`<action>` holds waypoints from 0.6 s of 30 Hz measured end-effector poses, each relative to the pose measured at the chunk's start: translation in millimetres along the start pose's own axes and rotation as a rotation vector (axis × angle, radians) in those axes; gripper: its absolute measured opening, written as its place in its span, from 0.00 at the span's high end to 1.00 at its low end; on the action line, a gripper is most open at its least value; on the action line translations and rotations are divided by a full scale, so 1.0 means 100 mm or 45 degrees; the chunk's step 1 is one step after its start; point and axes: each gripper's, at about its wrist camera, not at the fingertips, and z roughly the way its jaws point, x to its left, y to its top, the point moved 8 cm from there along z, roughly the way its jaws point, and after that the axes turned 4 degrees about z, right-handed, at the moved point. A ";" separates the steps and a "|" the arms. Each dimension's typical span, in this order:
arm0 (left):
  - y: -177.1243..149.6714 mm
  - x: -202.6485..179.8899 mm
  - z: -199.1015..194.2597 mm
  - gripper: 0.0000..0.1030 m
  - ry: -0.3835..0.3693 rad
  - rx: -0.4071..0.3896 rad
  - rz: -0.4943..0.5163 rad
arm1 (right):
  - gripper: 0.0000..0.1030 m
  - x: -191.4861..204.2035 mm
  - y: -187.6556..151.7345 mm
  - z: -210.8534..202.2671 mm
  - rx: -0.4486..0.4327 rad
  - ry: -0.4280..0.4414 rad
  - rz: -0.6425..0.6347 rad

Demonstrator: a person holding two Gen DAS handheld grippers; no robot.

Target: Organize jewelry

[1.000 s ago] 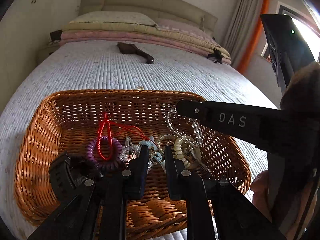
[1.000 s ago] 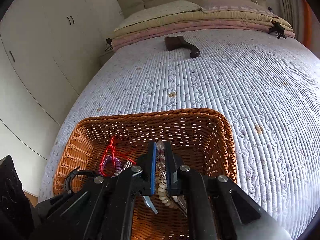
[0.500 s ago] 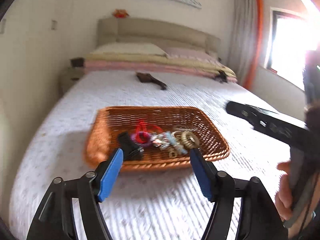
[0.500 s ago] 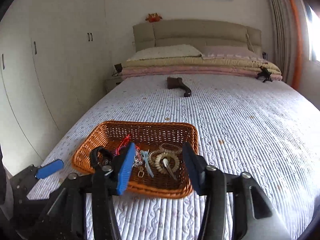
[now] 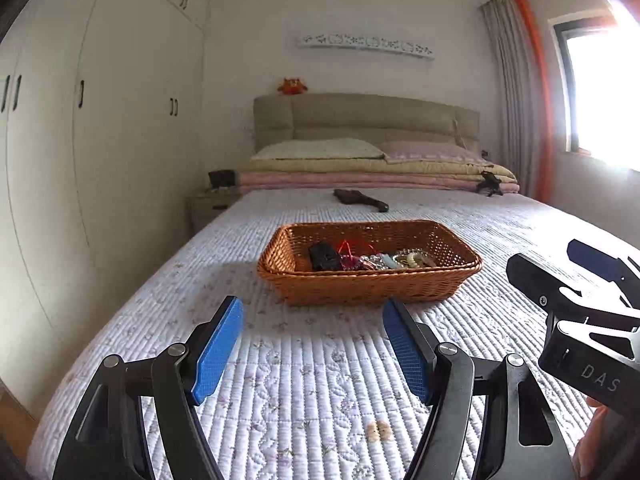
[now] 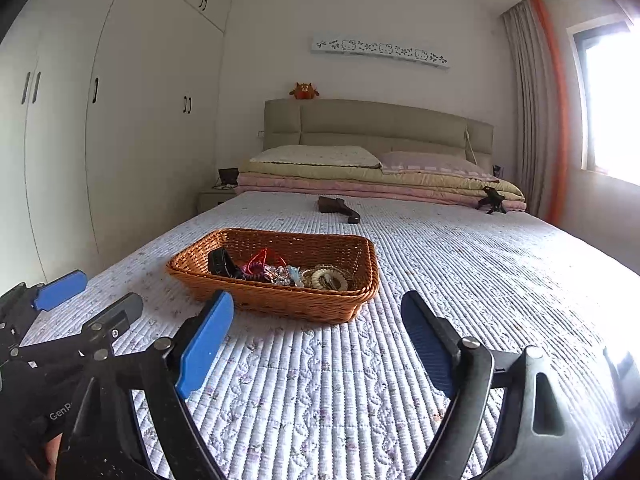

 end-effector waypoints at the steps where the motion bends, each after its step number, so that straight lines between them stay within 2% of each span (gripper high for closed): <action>1: -0.02 0.00 -0.01 0.29 0.010 -0.006 -0.005 | 0.15 -0.02 -0.04 0.00 -0.001 -0.001 0.009; 4: -0.08 0.03 0.00 0.29 0.011 -0.011 -0.057 | 0.15 -0.06 -0.14 0.05 0.024 -0.023 0.027; 7: -0.11 0.02 0.06 0.29 -0.006 0.019 -0.049 | 0.14 -0.10 -0.16 0.08 0.029 -0.038 0.035; 12: -0.20 -0.01 0.19 0.29 -0.008 0.102 -0.030 | 0.14 -0.14 -0.26 0.24 0.100 -0.047 0.051; 18: -0.24 -0.04 0.25 0.29 -0.011 0.130 -0.032 | 0.14 -0.16 -0.30 0.29 0.122 -0.045 0.068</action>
